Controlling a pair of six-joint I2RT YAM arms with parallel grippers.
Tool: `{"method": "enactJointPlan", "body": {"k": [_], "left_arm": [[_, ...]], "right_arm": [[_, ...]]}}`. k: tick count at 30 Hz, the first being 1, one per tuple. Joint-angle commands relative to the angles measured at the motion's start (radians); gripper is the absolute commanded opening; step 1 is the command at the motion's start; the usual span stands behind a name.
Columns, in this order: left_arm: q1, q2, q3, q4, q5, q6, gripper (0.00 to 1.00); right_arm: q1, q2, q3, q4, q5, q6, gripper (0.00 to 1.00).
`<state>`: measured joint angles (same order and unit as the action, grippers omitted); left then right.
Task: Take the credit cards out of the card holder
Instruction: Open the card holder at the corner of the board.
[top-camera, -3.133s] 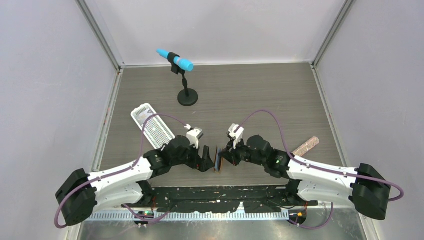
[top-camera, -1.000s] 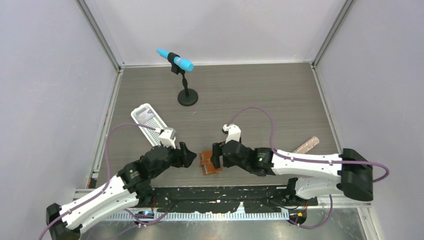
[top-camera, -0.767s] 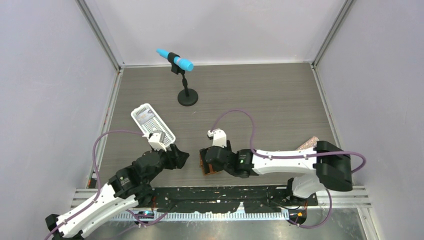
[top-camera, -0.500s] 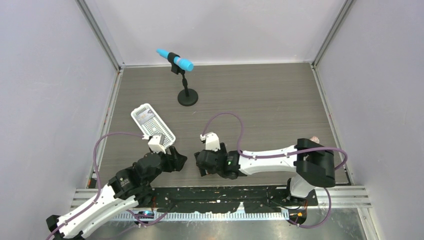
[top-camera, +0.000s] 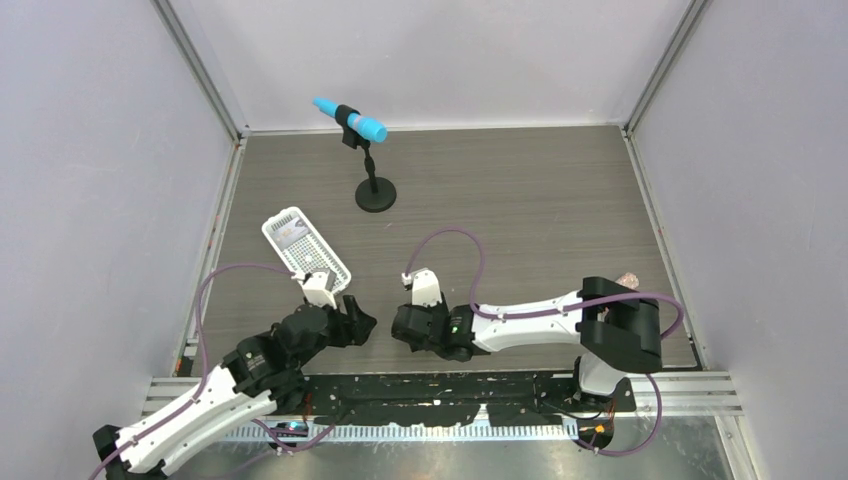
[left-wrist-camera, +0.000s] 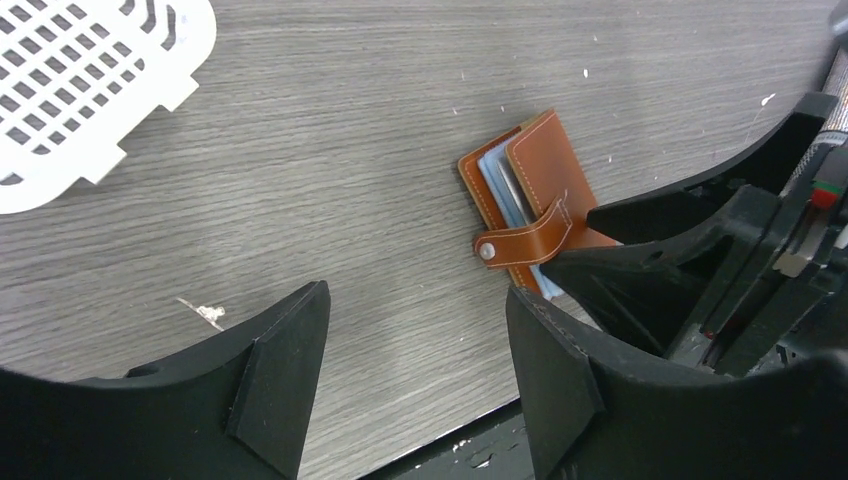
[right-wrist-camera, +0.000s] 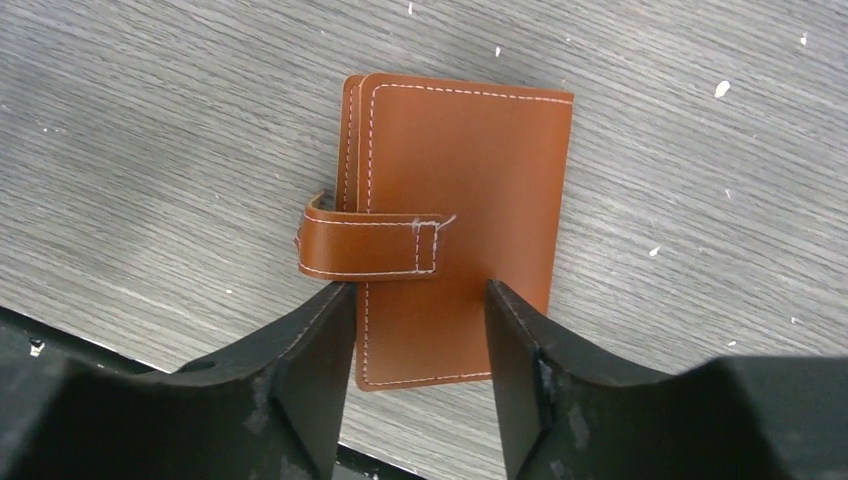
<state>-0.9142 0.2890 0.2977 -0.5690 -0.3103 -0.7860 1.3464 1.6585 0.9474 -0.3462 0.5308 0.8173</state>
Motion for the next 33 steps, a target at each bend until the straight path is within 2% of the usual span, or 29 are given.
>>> {"method": "enactJointPlan", "body": {"k": [1, 8, 15, 20, 27, 33], "left_arm": [[0.000, 0.053, 0.000, 0.076, 0.034, -0.006, 0.67], [0.000, 0.147, 0.007, 0.140, 0.090, -0.006, 0.64], [0.000, 0.223, 0.011, 0.194, 0.118, -0.021, 0.64], [0.000, 0.279, 0.018, 0.258, 0.172, -0.022, 0.61], [0.000, 0.403, 0.027, 0.352, 0.229, -0.021, 0.56], [0.000, 0.520, 0.038, 0.419, 0.258, -0.016, 0.54]], "right_arm": [[0.004, -0.084, -0.056, 0.091, 0.037, 0.035, 0.52], [-0.017, -0.187, -0.165, 0.217, -0.019, 0.050, 0.35], [-0.055, -0.318, -0.285, 0.357, -0.077, 0.053, 0.08], [-0.100, -0.426, -0.446, 0.568, -0.175, 0.080, 0.05], [-0.181, -0.510, -0.580, 0.638, -0.244, 0.106, 0.06], [-0.225, -0.534, -0.633, 0.645, -0.286, 0.104, 0.08]]}}
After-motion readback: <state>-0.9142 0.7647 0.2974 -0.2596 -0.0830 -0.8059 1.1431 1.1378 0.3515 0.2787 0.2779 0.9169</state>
